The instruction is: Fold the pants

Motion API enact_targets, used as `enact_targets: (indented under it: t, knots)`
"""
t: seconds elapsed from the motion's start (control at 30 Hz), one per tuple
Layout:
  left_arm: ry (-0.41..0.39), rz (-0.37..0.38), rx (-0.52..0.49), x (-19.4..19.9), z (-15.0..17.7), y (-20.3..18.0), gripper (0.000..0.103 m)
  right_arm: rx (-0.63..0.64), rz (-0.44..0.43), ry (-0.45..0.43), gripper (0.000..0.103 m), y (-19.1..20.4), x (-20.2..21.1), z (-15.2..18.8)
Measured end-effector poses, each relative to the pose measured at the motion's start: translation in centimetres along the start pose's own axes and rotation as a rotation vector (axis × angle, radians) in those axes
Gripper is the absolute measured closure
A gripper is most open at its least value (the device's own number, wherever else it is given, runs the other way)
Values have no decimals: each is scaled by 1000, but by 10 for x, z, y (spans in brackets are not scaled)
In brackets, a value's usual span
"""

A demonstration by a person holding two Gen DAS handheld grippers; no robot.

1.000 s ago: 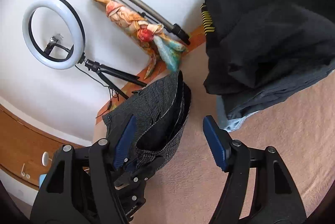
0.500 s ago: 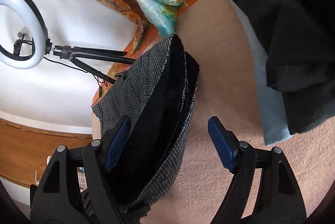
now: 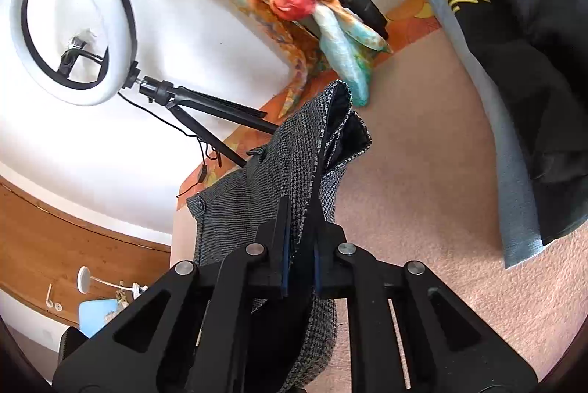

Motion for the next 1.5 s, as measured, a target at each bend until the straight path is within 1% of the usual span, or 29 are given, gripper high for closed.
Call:
enact_targets:
  t: [0.03, 0.07, 0.1, 0.17, 0.2, 0.27, 0.33, 0.4, 0.43, 0.53, 0.57, 0.63, 0.67, 0.7, 0.77, 0.8, 0.9, 1.0, 1.1, 1.17, 1.23, 1.3, 1.37, 1.5]
  knots:
    - [3, -3, -4, 8, 4, 2, 68, 10, -4, -7, 93, 6, 3, 0]
    - [-1, -4, -12, 18, 6, 4, 60, 19, -8, -13, 93, 13, 5, -1]
    - [-13, -7, -19, 30, 10, 8, 58, 28, -11, -20, 93, 20, 7, -2]
    - [-42, -40, -24, 53, 16, 20, 57, 41, -12, -29, 93, 31, 10, -1]
    - [-50, -75, -26, 61, 20, 29, 57, 47, -10, -31, 93, 36, 11, -2]
    - [-55, -194, -32, 67, 28, 52, 57, 51, -7, -34, 94, 44, 11, -3]
    - [-32, -323, -15, 61, 37, 77, 57, 48, 3, -41, 94, 53, 8, -4]
    - [-8, -371, 36, 52, 44, 99, 57, 40, 7, -47, 94, 59, 6, -4]
    - [7, -400, 33, 45, 48, 106, 57, 39, 8, -49, 94, 63, 6, -5]
    - [61, -516, -77, 20, 57, 110, 57, 46, 18, -55, 94, 75, 2, -6]
    - [78, -530, -85, 14, 59, 112, 57, 50, 21, -57, 94, 81, 0, -7]
    - [113, -524, -66, 4, 66, 118, 57, 69, 26, -56, 94, 94, -3, -8]
    - [111, -519, -59, 4, 68, 121, 57, 81, 29, -55, 94, 100, -5, -8]
    - [103, -506, -50, 6, 68, 122, 57, 93, 31, -53, 94, 106, -7, -8]
    - [122, -473, -28, 12, 64, 124, 57, 111, 32, -48, 94, 119, -13, -9]
    - [111, -460, -12, 21, 61, 125, 57, 120, 33, -44, 94, 125, -17, -9]
    - [34, -418, 73, 64, 48, 133, 57, 158, 42, -28, 94, 145, -31, -8]
    - [-89, -385, 186, 124, 34, 148, 57, 205, 57, -11, 94, 166, -49, -5]
    - [-194, -387, 260, 182, 31, 164, 57, 227, 67, 12, 94, 180, -68, -1]
    - [-253, -417, 299, 213, 37, 177, 57, 248, 78, 29, 94, 190, -83, 3]
    - [-286, -426, 353, 227, 40, 191, 57, 280, 98, 49, 94, 203, -99, 8]
    - [-301, -435, 393, 240, 44, 204, 57, 307, 113, 73, 94, 216, -116, 16]
    - [-312, -456, 410, 246, 44, 214, 57, 327, 124, 99, 94, 227, -134, 24]
    - [-343, -461, 427, 259, 46, 220, 57, 383, 155, 155, 94, 244, -175, 42]
Point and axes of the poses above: each gripper's, at about its wrist camera, not at the fingertips, and x roughly against the way its jaws point, y to its left, z to its underside, the point moved 2 cm from there along -x, roughly the way its jaws point, and after that the axes turned 11 degrees about x, right-handed, at the moved point
